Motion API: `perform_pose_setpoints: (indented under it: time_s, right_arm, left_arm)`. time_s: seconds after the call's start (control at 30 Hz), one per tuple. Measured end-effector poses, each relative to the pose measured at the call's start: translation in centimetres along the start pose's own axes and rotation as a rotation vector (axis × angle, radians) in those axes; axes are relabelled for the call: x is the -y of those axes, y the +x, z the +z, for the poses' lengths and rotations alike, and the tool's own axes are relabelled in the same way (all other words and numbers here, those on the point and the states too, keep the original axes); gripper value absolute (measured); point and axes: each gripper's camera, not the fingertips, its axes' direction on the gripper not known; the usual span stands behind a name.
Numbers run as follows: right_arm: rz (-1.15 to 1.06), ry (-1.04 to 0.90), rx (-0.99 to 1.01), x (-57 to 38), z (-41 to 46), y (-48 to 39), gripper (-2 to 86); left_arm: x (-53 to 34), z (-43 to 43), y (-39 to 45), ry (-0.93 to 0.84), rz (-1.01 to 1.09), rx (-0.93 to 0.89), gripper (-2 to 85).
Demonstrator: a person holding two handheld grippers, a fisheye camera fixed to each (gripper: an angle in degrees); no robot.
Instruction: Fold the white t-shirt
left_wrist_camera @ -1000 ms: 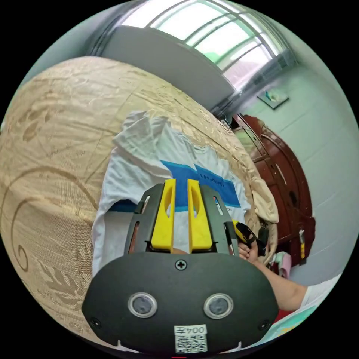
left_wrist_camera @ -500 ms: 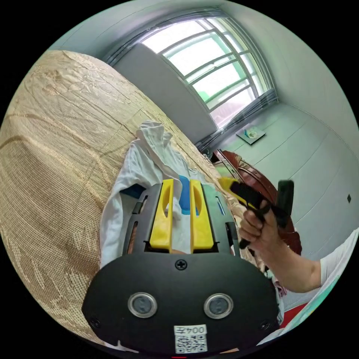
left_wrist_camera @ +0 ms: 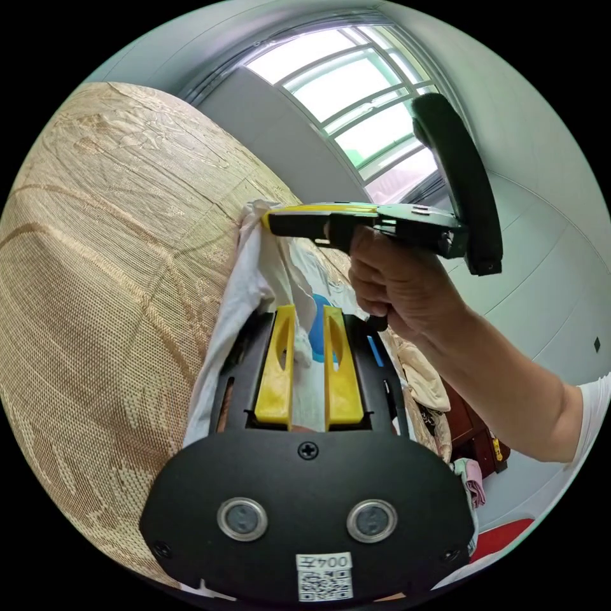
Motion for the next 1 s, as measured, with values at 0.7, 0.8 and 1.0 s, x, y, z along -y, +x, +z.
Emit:
perform_pose_setpoints:
  time_s: [0.7, 0.8, 1.0]
  right_arm:
    - [0.506, 0.156, 0.497, -9.0, -1.5, 16.4, 1.0]
    - [0.576, 0.179, 0.403, -9.3, -2.9, 17.7, 0.3]
    - [0.976, 0.053, 0.363, -15.1, -0.8, 23.4, 2.9]
  left_arm:
    - [0.4, -5.1, -1.7, 0.042, 0.002, -0.069, 7.4]
    - [0.5, -5.4, -2.1, 0.044, -0.015, -0.081, 7.6]
    - [0.8, -6.1, -2.3, 0.049, -0.019, -0.095, 7.6]
